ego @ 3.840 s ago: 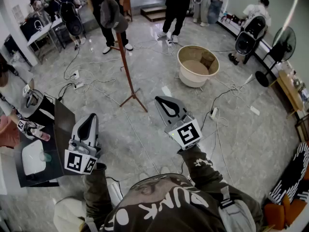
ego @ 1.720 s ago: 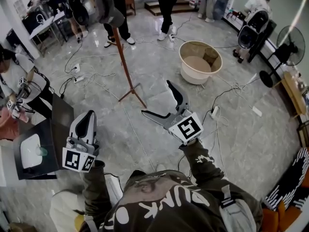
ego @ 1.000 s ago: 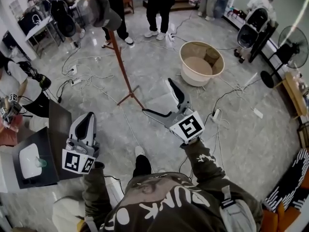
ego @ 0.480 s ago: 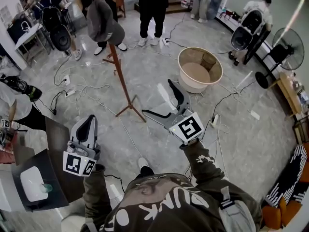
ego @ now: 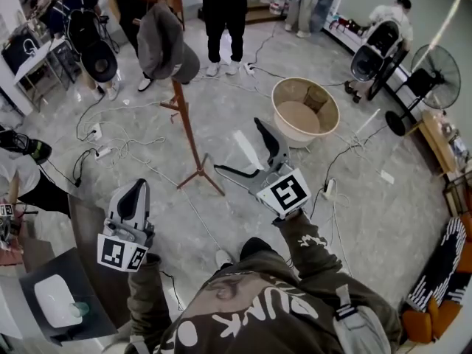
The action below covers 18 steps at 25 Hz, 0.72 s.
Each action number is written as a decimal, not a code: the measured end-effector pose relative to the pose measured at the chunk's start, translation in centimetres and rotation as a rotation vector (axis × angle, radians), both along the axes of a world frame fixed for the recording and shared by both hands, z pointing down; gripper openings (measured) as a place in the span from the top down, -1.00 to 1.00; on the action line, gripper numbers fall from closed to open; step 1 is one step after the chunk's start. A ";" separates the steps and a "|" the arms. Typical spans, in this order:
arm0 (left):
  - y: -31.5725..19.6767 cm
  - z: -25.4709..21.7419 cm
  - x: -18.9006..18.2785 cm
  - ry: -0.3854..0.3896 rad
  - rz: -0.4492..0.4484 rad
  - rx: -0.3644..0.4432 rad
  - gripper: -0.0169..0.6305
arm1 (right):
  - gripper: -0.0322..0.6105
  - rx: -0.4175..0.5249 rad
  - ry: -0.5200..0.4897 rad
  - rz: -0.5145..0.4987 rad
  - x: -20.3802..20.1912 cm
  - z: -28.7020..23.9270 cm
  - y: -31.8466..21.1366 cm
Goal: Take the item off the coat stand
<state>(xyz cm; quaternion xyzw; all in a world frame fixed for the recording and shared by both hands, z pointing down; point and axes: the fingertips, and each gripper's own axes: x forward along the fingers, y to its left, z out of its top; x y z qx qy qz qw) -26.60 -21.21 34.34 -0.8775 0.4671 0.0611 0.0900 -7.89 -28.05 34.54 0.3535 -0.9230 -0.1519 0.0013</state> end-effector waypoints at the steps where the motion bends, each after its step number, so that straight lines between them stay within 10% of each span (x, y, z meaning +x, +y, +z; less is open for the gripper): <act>1: -0.5 0.0 -0.2 0.001 -0.001 0.000 0.93 | -0.81 0.005 0.001 -0.003 -0.2 -0.2 -0.6; 18: -13.1 0.3 -2.6 -0.014 -0.112 0.007 0.93 | -0.81 0.023 -0.025 -0.124 -3.5 -1.6 -16.0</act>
